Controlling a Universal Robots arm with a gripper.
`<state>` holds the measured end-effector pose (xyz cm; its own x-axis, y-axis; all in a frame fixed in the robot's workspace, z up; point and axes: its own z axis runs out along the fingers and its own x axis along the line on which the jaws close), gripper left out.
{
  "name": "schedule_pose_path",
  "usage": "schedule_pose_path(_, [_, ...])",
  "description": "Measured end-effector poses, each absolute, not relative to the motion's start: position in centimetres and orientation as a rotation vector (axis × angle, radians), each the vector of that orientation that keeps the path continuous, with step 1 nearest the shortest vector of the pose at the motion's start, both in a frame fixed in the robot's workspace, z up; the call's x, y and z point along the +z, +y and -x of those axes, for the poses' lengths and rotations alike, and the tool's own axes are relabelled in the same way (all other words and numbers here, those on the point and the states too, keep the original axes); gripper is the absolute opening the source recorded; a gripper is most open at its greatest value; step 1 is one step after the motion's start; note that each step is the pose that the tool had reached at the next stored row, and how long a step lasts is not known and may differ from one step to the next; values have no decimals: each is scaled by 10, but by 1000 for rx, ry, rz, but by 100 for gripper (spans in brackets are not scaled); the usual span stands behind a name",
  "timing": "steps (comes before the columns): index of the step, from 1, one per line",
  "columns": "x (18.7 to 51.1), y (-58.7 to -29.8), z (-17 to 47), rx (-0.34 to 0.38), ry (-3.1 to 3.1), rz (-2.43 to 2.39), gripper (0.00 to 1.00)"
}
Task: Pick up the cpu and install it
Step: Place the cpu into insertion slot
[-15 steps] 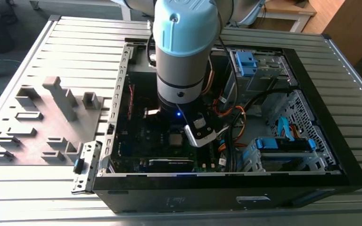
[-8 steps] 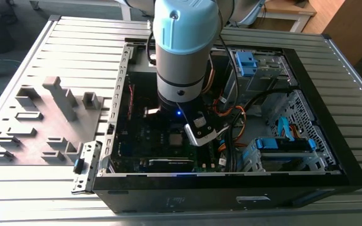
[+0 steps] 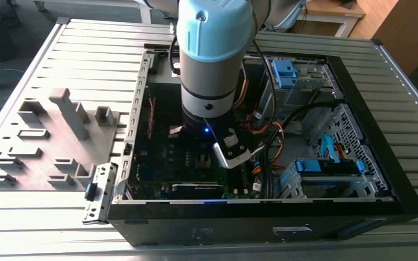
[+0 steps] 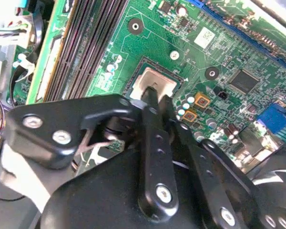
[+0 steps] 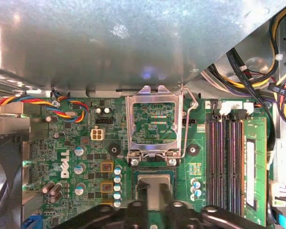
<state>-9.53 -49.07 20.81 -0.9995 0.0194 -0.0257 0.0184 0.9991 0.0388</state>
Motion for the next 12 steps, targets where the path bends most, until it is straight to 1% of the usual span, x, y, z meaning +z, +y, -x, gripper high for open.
schedule_pose_path(1, [208, -491, 95, 60, 3115, -30, 20])
schedule_pose_path(2, [208, -491, 95, 60, 3115, -30, 20])
schedule_pose_path(4, [209, -491, 95, 60, 3115, -30, 11])
schedule_pose_path(12, [204, -491, 95, 60, 3115, -29, 11])
